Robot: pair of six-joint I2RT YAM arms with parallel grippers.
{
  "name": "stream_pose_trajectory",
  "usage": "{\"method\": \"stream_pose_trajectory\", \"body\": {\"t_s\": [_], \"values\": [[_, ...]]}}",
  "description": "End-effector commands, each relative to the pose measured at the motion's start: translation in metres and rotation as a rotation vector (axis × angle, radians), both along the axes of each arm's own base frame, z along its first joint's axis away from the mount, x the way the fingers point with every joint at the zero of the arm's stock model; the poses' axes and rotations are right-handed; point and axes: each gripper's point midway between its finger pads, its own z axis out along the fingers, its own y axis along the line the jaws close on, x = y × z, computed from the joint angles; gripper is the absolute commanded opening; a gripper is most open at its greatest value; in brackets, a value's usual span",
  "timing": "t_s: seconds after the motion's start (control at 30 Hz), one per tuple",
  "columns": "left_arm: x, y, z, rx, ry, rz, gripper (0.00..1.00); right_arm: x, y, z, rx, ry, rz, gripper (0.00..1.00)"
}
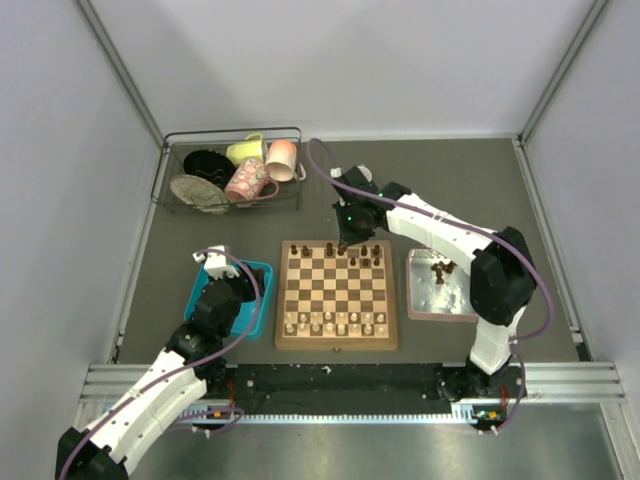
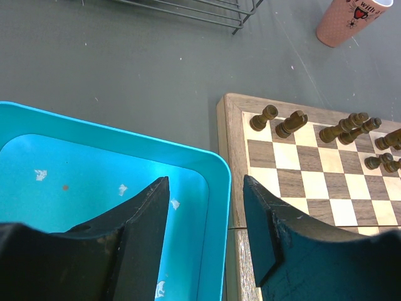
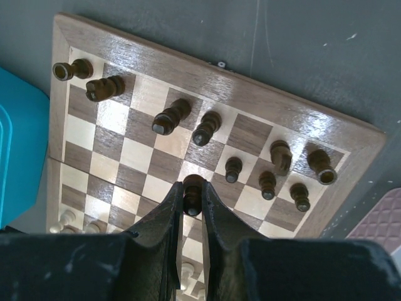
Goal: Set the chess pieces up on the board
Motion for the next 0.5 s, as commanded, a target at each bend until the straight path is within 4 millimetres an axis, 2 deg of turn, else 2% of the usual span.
{"method": "stream_pose_trajectory", "body": {"t_s": [0.0,0.3,0.47], "values": [[0.007,-0.003,0.019,-0.029,-0.058,0.001,0.56,0.002,0.014,0.006,-0.032,-0.039,-0.023,0.0],[0.006,-0.003,0.018,-0.028,-0.057,0.001,0.56,0.001,0.01,-0.018,-0.096,-0.022,-0.066,0.02],[0.006,-0.003,0.018,-0.028,-0.057,0.001,0.56,-0.001,0.014,-0.028,-0.11,-0.009,-0.056,0.02]]}}
